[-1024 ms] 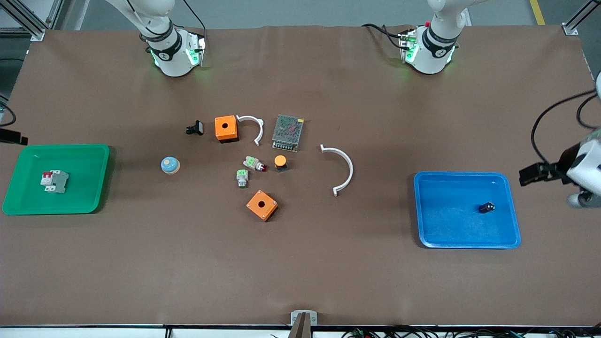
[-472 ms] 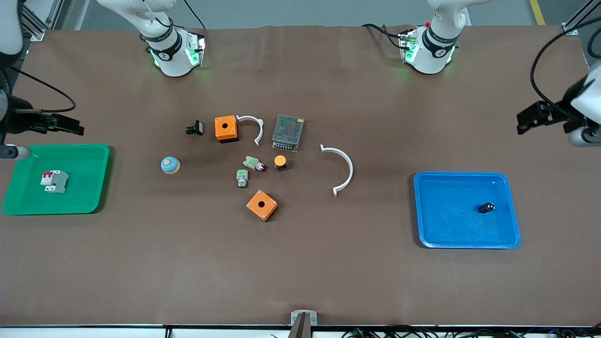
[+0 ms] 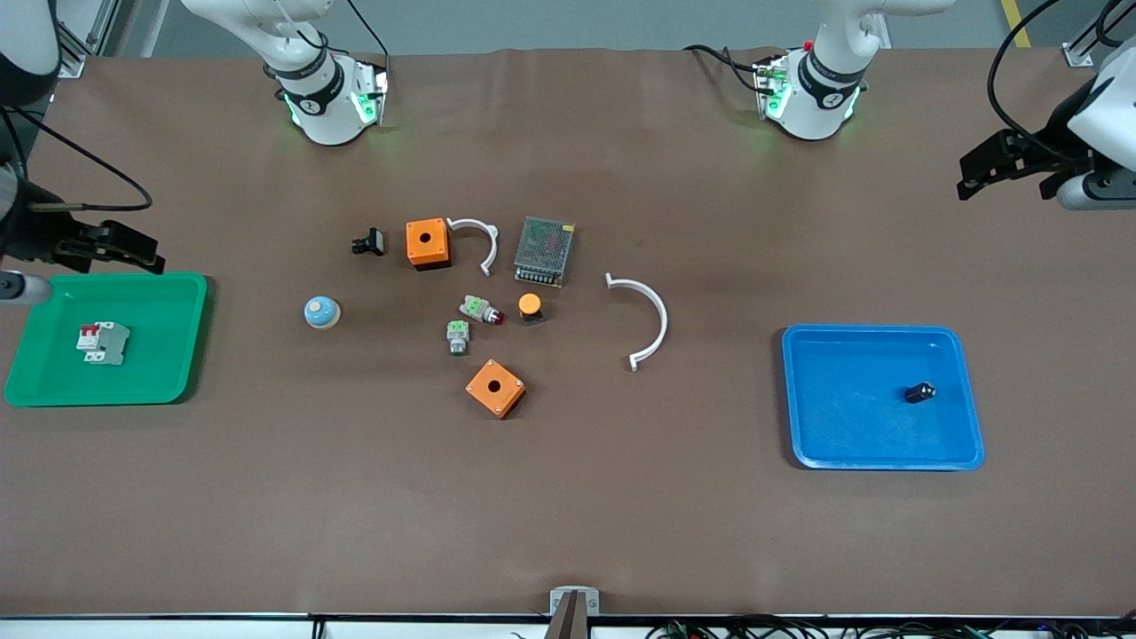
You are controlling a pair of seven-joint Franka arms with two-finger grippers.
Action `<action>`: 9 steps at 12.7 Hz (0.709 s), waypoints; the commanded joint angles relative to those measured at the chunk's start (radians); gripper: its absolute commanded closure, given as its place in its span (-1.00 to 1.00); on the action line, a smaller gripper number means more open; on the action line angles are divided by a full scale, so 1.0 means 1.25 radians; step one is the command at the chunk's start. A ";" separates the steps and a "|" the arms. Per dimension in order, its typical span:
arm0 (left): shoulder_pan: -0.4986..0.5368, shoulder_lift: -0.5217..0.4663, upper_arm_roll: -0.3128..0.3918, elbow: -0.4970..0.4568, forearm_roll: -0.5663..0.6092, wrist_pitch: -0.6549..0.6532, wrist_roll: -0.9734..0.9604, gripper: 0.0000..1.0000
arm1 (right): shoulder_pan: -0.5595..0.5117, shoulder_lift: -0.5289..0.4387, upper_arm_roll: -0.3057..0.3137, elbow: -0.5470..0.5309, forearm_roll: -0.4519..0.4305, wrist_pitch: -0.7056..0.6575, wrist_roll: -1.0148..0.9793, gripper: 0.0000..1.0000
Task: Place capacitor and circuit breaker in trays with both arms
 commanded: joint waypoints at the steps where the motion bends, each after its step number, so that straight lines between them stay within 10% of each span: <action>1: -0.002 -0.031 -0.016 -0.033 -0.007 0.012 -0.002 -1.00 | 0.002 -0.004 -0.011 0.039 0.010 -0.011 0.003 -1.00; 9: 0.125 -0.031 -0.154 -0.023 -0.010 0.023 -0.004 -1.00 | 0.001 -0.003 -0.011 0.056 0.000 -0.004 0.002 -1.00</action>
